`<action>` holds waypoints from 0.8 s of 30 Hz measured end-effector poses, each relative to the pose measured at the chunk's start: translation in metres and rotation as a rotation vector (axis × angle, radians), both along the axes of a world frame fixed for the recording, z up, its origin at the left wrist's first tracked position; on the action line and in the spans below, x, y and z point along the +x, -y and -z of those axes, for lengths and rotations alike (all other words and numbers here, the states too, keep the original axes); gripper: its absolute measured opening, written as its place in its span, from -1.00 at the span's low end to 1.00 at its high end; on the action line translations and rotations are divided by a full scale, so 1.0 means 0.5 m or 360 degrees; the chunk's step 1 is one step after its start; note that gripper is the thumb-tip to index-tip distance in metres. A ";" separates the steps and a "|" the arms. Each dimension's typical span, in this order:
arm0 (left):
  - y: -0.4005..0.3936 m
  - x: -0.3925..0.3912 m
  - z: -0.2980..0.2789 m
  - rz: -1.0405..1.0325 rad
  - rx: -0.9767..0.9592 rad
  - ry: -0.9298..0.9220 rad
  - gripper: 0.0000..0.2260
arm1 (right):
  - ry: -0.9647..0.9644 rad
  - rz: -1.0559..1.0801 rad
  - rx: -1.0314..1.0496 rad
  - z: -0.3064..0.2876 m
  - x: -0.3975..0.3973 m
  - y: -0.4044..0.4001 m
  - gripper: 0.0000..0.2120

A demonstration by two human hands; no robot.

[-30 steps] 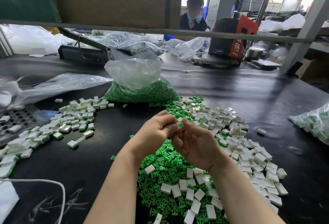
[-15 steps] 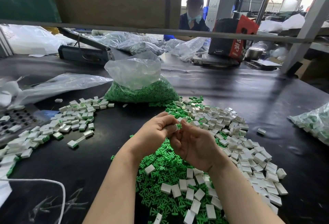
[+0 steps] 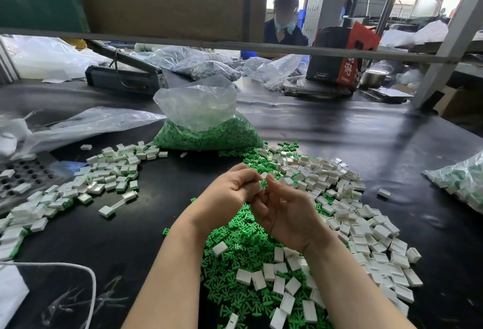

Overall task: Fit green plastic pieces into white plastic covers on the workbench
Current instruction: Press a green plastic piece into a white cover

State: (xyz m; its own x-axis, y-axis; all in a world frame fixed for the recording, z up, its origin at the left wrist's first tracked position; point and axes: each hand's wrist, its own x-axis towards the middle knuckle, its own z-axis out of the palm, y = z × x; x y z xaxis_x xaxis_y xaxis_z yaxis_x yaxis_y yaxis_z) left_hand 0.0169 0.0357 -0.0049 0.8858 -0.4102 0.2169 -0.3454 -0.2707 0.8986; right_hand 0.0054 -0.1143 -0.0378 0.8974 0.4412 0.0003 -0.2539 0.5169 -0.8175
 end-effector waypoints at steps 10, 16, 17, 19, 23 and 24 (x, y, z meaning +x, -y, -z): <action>-0.002 -0.003 -0.001 -0.0004 0.0030 -0.0009 -0.87 | 0.0019 -0.0023 -0.0017 0.002 0.002 0.003 -0.77; -0.003 -0.002 0.001 -0.0011 0.0023 -0.0043 -0.85 | 0.0018 -0.0022 -0.0033 0.002 0.001 0.000 -0.77; -0.004 -0.002 0.001 -0.0014 0.0008 -0.0049 -0.85 | 0.0015 -0.0021 -0.0030 0.002 0.001 -0.001 -0.76; -0.003 -0.002 0.001 -0.0014 -0.0005 -0.0050 -0.86 | 0.0003 -0.0014 -0.0044 0.002 0.000 -0.002 -0.73; -0.003 -0.004 -0.001 -0.0004 -0.0015 -0.0053 -0.87 | -0.0004 -0.0025 -0.0087 0.002 0.001 -0.002 -0.70; -0.002 -0.005 -0.002 0.0000 -0.0019 -0.0053 -0.87 | -0.0002 -0.0029 -0.0086 0.001 0.001 -0.003 -0.70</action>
